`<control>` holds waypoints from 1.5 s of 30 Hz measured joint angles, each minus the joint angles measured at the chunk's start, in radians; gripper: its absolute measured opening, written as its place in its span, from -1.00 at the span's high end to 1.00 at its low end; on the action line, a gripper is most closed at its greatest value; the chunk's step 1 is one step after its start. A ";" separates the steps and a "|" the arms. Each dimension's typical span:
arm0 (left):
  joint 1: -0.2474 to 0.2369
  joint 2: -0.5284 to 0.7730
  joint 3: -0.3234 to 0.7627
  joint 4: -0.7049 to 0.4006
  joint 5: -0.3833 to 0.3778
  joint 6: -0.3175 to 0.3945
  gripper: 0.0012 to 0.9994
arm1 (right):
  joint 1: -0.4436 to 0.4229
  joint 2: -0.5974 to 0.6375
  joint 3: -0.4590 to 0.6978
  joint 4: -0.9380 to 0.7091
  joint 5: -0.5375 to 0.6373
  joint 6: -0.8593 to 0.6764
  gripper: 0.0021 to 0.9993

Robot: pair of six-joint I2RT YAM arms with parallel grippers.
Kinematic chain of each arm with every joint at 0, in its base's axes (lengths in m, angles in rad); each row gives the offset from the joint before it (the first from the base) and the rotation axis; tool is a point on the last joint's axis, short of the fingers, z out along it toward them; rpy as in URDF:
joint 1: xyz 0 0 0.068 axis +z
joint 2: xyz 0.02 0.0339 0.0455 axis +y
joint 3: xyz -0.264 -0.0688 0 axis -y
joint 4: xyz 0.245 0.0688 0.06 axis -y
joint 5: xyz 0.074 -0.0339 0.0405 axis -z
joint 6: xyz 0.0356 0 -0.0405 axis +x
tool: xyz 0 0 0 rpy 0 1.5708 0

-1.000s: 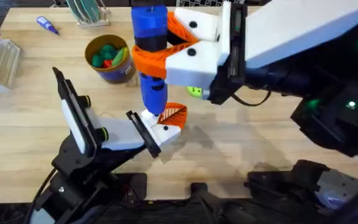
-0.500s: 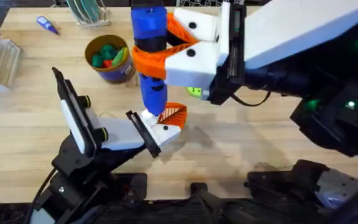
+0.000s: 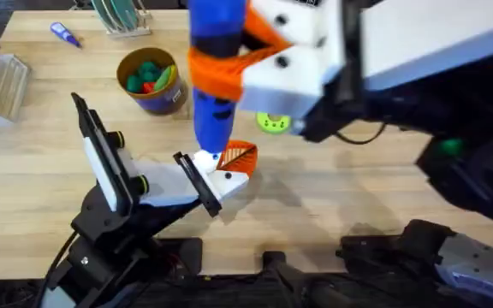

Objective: Pick up the gripper from the table and insert it into the empty holder that is missing its gripper. Then pick up a screw, insert it into the mounting hole, and use the screwdriver to tighten it. Finally, clean up the table by picking up the vegetable and placing it into the bucket.

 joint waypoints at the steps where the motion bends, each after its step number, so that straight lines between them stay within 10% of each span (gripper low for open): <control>1: 0.000 0.000 0.000 0.000 0.000 0.000 0.97 | -0.009 -0.015 0.000 0.006 0.000 0.000 0.96; 11: 0.000 0.000 0.000 0.000 -0.001 0.000 0.97 | -0.210 -0.047 0.000 -0.118 0.174 -0.236 0.96; 20: 0.000 0.000 0.000 0.000 0.000 0.000 0.97 | -0.410 0.214 0.000 -0.385 0.495 -0.657 0.96; 29: 0.000 0.000 0.000 0.000 -0.001 0.000 0.97 | -0.424 0.464 0.000 -0.378 0.810 -1.115 0.96; 40: 0.000 0.000 0.000 0.000 0.000 0.000 0.97 | -0.420 0.645 0.000 -0.425 0.881 -1.315 0.95; 45: 0.000 0.000 0.000 0.000 0.000 0.000 0.97 | -0.420 0.644 0.024 -0.532 0.858 -1.257 0.50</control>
